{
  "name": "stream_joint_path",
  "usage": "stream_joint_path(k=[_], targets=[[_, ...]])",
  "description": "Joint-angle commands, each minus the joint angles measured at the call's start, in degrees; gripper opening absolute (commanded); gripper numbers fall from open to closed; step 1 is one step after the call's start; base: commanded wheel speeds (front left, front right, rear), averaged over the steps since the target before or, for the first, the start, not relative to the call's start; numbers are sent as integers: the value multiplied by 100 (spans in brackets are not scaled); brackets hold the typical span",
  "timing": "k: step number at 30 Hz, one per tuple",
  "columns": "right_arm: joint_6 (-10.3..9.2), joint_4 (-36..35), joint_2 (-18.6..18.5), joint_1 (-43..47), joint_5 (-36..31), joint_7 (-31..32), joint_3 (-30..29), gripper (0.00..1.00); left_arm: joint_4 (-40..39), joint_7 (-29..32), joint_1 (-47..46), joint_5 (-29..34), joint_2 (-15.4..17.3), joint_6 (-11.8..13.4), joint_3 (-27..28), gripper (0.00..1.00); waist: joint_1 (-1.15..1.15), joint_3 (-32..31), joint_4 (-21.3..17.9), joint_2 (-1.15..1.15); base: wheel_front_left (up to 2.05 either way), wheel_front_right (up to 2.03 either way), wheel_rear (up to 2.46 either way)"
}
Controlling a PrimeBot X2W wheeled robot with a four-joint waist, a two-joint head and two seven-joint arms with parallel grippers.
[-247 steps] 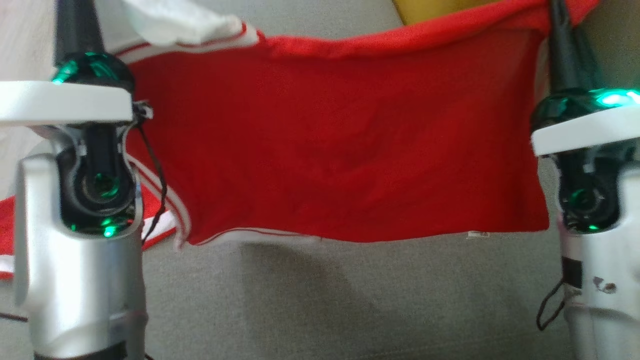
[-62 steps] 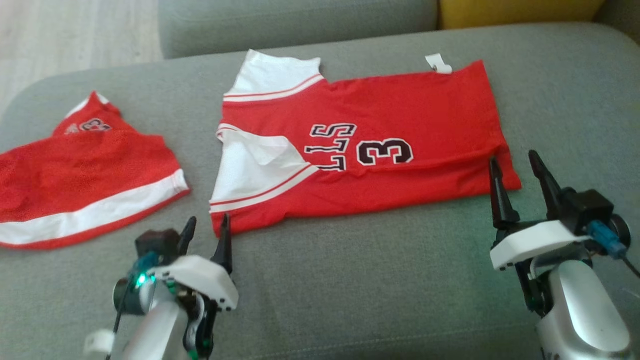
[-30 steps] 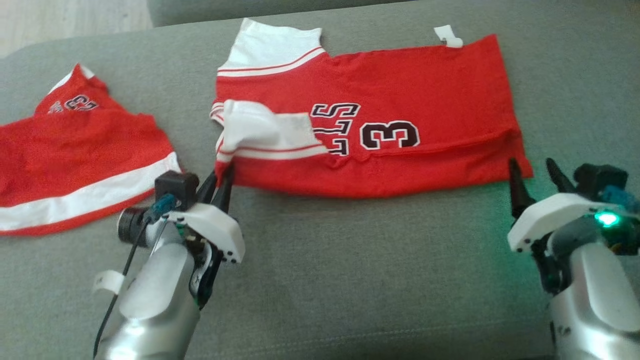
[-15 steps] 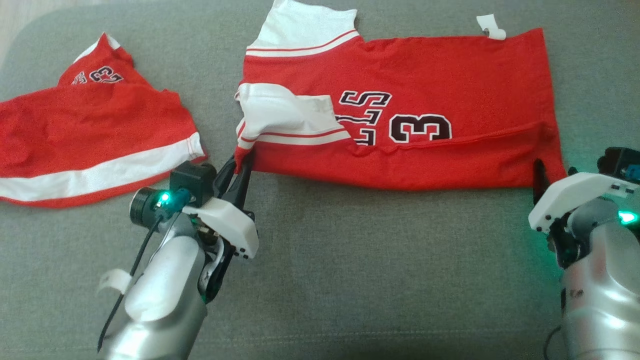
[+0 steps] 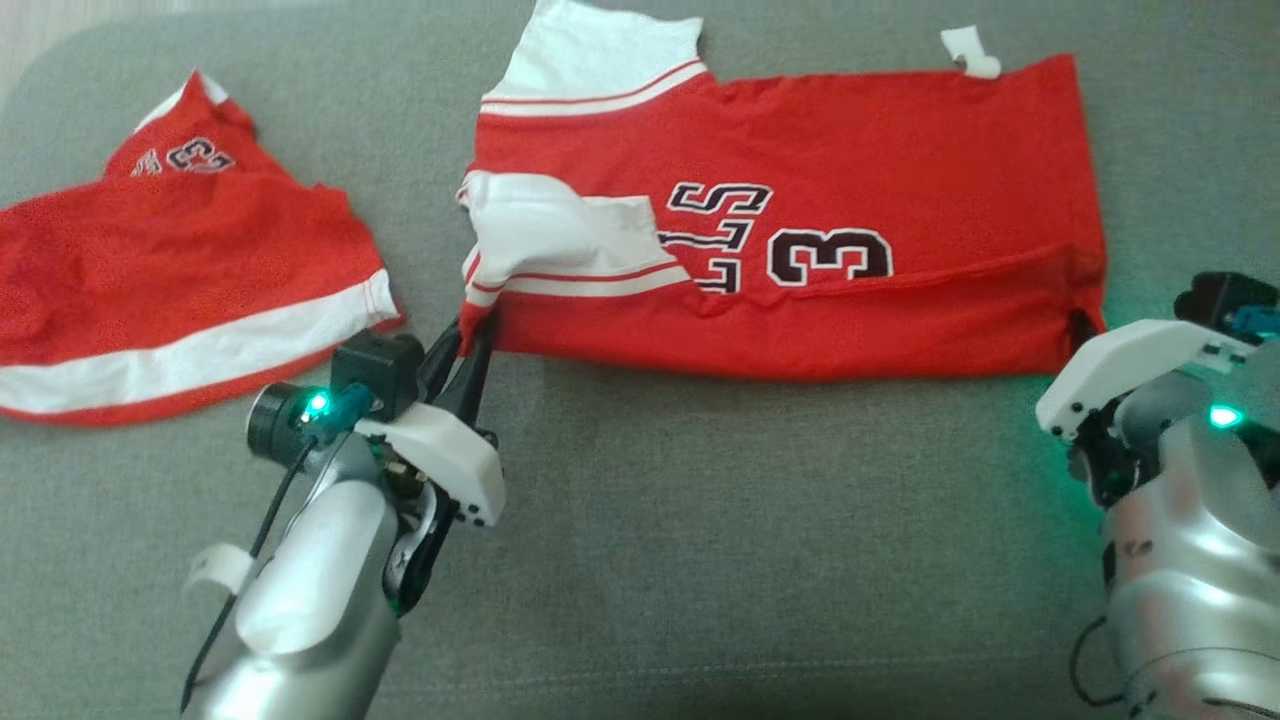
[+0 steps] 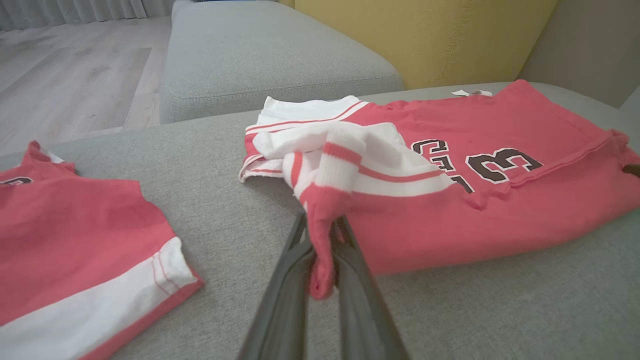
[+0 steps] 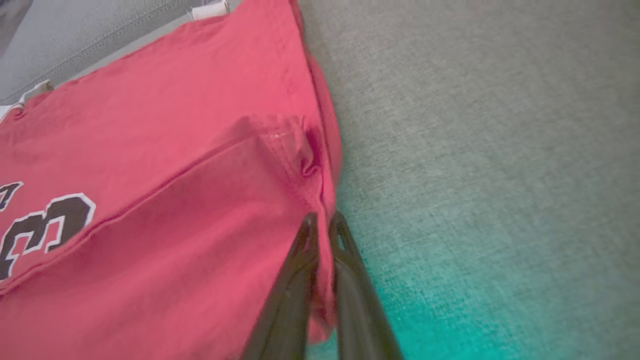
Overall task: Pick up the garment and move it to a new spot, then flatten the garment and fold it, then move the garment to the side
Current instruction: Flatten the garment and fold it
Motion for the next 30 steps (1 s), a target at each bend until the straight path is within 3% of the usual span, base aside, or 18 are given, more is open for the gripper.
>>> stream_joint_path(k=[1,7,14,21,25,26,27,28,30], targets=[[-4,-70,18,-46,29,-106,156,0,-130,11,-50,0,208,52,172,0,0,-120,-76,0,0,0,0],[-4,-92,18,196,480,-382,339,0,-33,147,262,-167,291,90,228,0,0,-534,-195,0,0,0,0],[-4,-341,18,886,1423,-129,841,0,-207,434,919,-514,386,52,306,0,0,-1190,-334,0,0,0,0],[-4,-1316,18,1879,1915,414,1053,0,-846,989,1643,-645,571,78,162,0,0,-1499,-399,0,0,0,0],[-4,-1991,18,2355,2090,647,1065,0,-1109,1159,1890,-708,657,213,199,0,0,-1496,-465,0,0,0,0],[-4,-2289,18,2510,2071,669,1078,81,-1159,1214,1932,-722,666,248,193,30,0,-1473,-485,0,0,0,0],[-4,-2411,18,2558,2076,663,1064,100,-1166,1222,1932,-698,684,263,178,86,0,-1459,-495,0,0,0,0],[-4,-2522,18,2583,2067,650,1059,100,-1165,1212,1925,-686,693,285,179,100,0,-1446,-505,0,0,0,0],[-4,-2754,18,2584,2020,568,1088,100,-1168,1162,1909,-688,693,336,210,100,0,-1418,-529,0,0,0,0]])
